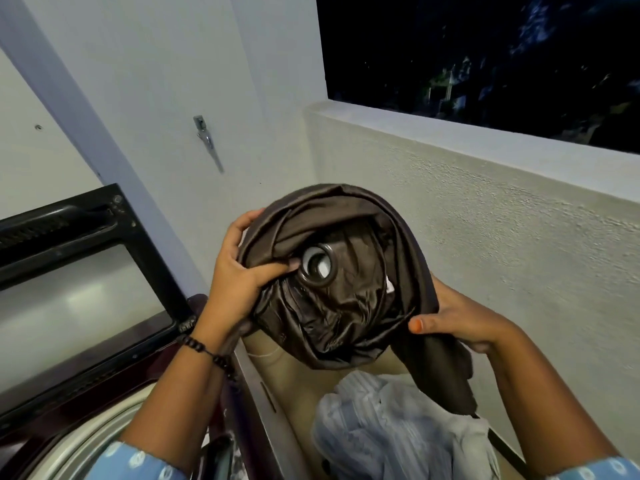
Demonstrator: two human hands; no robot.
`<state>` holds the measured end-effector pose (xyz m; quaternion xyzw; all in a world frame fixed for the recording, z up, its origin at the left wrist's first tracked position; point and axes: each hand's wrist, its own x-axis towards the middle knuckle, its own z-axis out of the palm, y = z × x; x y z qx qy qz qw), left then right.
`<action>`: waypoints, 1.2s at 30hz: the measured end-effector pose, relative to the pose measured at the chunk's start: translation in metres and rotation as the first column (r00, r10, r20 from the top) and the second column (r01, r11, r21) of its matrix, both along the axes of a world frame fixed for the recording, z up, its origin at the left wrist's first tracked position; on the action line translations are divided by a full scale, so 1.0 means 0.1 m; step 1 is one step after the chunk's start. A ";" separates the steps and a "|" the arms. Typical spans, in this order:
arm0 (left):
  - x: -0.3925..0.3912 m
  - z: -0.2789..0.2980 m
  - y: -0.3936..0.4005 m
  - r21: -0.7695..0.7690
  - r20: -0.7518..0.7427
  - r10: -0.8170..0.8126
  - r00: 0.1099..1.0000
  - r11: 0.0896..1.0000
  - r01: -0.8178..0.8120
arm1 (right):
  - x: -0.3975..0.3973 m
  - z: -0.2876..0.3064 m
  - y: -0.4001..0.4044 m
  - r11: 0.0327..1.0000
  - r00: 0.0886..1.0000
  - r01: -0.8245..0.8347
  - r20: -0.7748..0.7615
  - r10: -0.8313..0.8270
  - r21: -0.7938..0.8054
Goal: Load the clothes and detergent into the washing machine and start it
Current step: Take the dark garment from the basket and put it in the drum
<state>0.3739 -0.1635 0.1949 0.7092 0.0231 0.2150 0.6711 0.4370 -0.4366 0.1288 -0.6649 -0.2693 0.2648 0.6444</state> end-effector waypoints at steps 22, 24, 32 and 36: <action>-0.21 -0.57 -0.66 -0.467 -0.035 0.173 0.984 0.868 -0.169 | -0.18 -0.21 0.55 0.795 0.841 0.519 -0.355 -0.409 0.313; -0.24 -0.61 -0.65 -0.459 -0.034 0.171 0.985 0.872 -0.167 | -0.19 -0.23 0.55 0.790 0.839 0.526 -0.343 -0.422 0.314; -0.41 -0.66 -0.47 -0.429 -0.005 0.198 0.980 0.885 -0.181 | -0.34 -0.26 0.74 0.792 0.834 0.538 -0.318 -0.451 0.288; -0.57 -0.73 -0.26 -0.451 -0.020 0.230 0.973 0.867 -0.214 | -0.47 -0.28 0.95 0.808 0.841 0.525 -0.309 -0.445 0.266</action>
